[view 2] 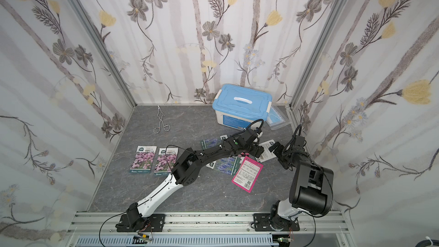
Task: Arrange the seed packets in a row
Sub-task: Pick up the seed packet from the center of the board.
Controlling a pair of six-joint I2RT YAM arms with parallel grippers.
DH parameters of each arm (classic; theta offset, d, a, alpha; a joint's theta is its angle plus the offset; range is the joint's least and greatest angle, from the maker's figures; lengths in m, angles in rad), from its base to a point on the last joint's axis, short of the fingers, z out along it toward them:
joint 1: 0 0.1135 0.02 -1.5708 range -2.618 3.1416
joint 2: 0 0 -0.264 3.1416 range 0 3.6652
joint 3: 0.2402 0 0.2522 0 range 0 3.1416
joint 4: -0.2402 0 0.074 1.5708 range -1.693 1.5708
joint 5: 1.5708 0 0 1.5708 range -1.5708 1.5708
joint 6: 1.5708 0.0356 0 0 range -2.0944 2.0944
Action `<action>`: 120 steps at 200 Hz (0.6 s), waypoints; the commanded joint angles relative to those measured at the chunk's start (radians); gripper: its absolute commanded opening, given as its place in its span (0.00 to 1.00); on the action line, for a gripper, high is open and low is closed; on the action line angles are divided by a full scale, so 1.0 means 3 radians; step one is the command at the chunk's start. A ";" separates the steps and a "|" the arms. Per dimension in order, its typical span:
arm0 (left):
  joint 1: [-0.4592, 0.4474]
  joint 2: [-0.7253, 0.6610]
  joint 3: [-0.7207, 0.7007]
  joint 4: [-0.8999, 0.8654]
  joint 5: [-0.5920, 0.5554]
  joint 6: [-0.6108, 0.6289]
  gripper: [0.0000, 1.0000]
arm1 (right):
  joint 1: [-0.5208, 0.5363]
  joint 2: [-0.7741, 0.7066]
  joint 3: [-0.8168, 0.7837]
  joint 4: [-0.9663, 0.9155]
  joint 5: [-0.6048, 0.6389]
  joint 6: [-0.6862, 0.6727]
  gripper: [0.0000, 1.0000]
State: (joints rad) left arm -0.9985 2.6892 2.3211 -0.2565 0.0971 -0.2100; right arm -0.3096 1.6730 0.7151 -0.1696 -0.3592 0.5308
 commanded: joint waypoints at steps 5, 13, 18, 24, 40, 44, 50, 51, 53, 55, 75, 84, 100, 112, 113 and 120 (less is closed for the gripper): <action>0.0006 0.0084 0.0073 -0.0057 0.0218 0.0027 0.91 | 0.0069 0.0070 -0.0023 0.0209 -0.0100 0.0104 0.99; 0.0005 0.0096 0.0091 -0.0070 0.0253 0.0034 0.91 | 0.0090 0.0103 -0.0025 0.0246 -0.0125 0.0132 0.99; 0.0005 0.0097 0.0091 -0.0071 0.0256 0.0035 0.91 | 0.0100 0.0119 -0.0032 0.0278 -0.0147 0.0160 0.98; 0.0008 0.0099 0.0091 -0.0073 0.0268 0.0035 0.91 | 0.0115 0.0132 -0.0044 0.0314 -0.0171 0.0186 0.98; 0.0010 0.0107 0.0096 -0.0080 0.0305 0.0034 0.91 | 0.0155 0.0172 -0.0057 0.0394 -0.0217 0.0256 0.97; 0.0010 0.0113 0.0105 -0.0083 0.0314 0.0031 0.91 | 0.0164 0.0187 -0.0055 0.0405 -0.0221 0.0263 0.97; 0.0015 0.0121 0.0121 -0.0095 0.0337 0.0028 0.91 | 0.0180 0.0199 -0.0054 0.0421 -0.0226 0.0275 0.96; 0.0015 0.0124 0.0124 -0.0098 0.0342 0.0026 0.91 | 0.0181 0.0200 -0.0056 0.0427 -0.0228 0.0281 0.96; 0.0015 0.0128 0.0129 -0.0107 0.0348 0.0025 0.90 | 0.0185 0.0205 -0.0053 0.0435 -0.0232 0.0287 0.96; 0.0015 0.0134 0.0140 -0.0113 0.0353 0.0025 0.91 | 0.0190 0.0209 -0.0055 0.0443 -0.0230 0.0293 0.96; 0.0020 0.0221 0.0307 -0.0245 0.0407 0.0000 0.90 | 0.0213 0.0237 -0.0053 0.0501 -0.0269 0.0335 0.95; 0.0018 0.0256 0.0357 -0.0285 0.0420 -0.0006 0.89 | 0.0218 0.0246 -0.0057 0.0503 -0.0269 0.0344 0.94; 0.0025 0.0290 0.0415 -0.0329 0.0473 -0.0020 0.86 | 0.0220 0.0248 -0.0077 0.0538 -0.0293 0.0370 0.94; 0.0030 0.0300 0.0422 -0.0328 0.0528 -0.0027 0.82 | 0.0219 0.0255 -0.0097 0.0558 -0.0306 0.0375 0.93; 0.0030 0.0298 0.0423 -0.0327 0.0527 -0.0029 0.81 | 0.0219 0.0254 -0.0097 0.0559 -0.0309 0.0376 0.93; 0.0030 0.0300 0.0424 -0.0330 0.0537 -0.0036 0.80 | 0.0219 0.0253 -0.0099 0.0565 -0.0313 0.0382 0.93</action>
State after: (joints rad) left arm -0.9905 2.7632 2.4420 -0.2707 0.2008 -0.2096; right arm -0.2466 1.7378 0.6960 0.0292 -0.4370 0.6167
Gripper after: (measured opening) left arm 0.816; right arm 0.933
